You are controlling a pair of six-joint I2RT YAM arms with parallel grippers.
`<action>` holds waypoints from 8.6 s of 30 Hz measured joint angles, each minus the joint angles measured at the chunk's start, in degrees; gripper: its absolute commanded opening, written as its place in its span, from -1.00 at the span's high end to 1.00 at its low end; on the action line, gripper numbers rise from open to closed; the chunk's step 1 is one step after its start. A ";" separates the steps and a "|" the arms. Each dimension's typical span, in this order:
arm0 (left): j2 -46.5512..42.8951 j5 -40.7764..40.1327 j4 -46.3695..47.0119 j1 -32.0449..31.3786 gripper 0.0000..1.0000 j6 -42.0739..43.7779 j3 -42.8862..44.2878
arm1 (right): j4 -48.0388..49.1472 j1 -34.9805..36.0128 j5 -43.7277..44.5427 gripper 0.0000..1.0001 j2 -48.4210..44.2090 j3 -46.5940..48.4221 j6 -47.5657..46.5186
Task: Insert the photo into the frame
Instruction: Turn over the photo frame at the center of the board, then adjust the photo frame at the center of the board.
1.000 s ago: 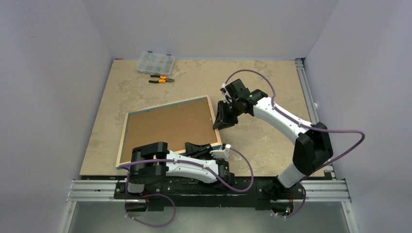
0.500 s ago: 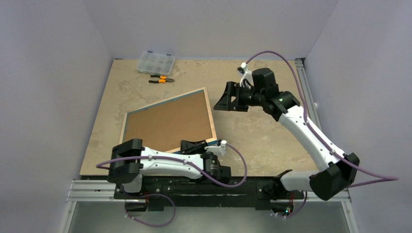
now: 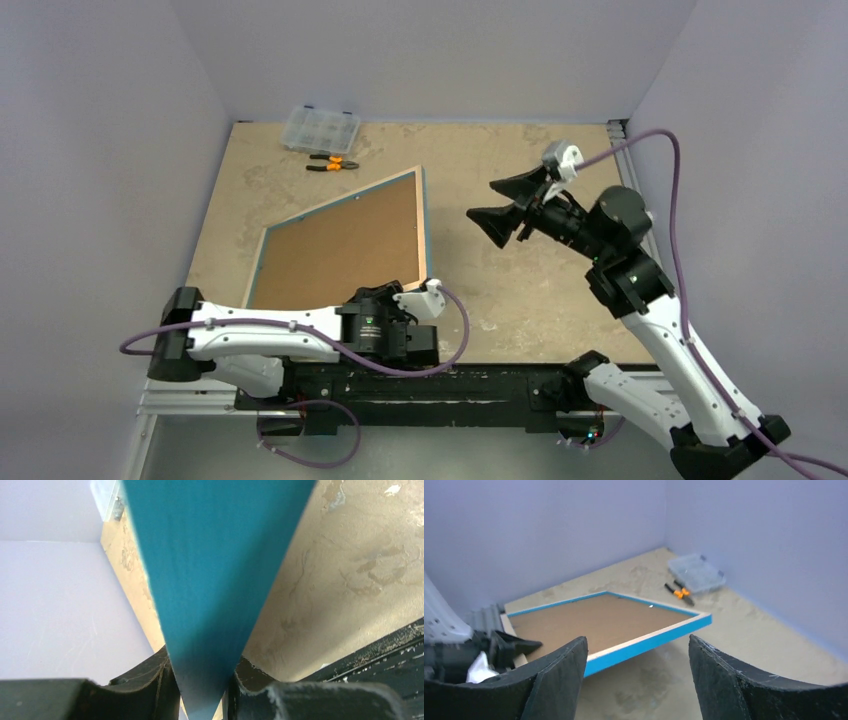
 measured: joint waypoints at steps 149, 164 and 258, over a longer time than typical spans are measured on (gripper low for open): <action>-13.55 39.65 20.83 45.24 -1.00 -5.07 28.30 | -14.69 -19.47 16.55 -0.97 29.88 -18.95 20.09; -13.68 42.18 20.46 46.07 -1.00 -5.14 24.11 | -18.64 -0.74 28.22 -0.15 35.36 -14.08 24.50; 7.28 55.43 65.94 57.64 -1.00 -21.22 -25.24 | -19.82 -22.38 23.21 -0.76 47.63 -0.13 12.68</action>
